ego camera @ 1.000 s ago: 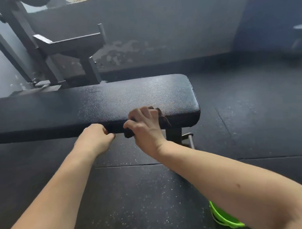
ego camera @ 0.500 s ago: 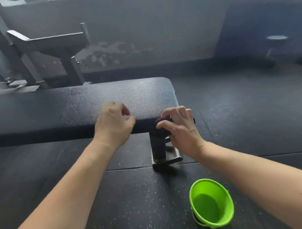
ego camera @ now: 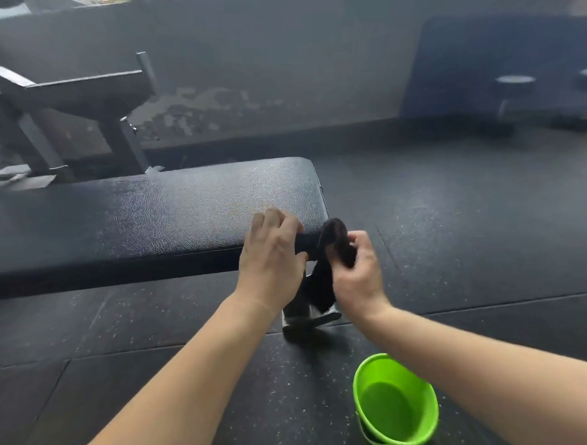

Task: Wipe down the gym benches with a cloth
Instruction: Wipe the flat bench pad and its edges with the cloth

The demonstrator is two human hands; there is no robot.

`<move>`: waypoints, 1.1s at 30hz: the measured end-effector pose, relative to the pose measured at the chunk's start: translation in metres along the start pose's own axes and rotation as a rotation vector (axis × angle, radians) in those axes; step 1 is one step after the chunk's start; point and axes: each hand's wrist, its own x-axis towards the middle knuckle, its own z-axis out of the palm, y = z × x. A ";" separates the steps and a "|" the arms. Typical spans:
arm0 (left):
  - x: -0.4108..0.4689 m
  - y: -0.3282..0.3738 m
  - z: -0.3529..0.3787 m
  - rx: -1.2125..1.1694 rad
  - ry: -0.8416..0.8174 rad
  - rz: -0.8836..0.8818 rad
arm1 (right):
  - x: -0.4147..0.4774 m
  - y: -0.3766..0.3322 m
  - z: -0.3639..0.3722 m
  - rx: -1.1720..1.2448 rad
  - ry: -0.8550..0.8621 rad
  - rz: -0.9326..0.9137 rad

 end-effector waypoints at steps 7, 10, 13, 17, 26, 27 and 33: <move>0.003 -0.005 0.002 -0.047 0.028 0.003 | -0.017 -0.020 0.029 0.238 0.032 0.045; 0.004 -0.007 0.001 -0.054 0.028 0.016 | 0.006 -0.016 0.019 0.217 0.114 0.061; 0.004 -0.008 0.002 -0.059 0.043 0.022 | 0.041 -0.008 0.011 0.088 0.218 0.148; 0.005 -0.011 0.003 -0.088 0.040 0.026 | 0.077 -0.011 0.011 0.053 0.195 0.175; 0.009 -0.015 0.005 -0.142 0.034 0.013 | 0.014 -0.006 0.022 0.053 0.168 0.324; 0.010 -0.016 0.005 -0.148 0.027 0.011 | 0.007 -0.006 0.023 0.060 0.169 0.314; 0.013 -0.018 0.002 -0.184 0.004 0.013 | 0.059 -0.011 0.022 0.067 0.146 0.384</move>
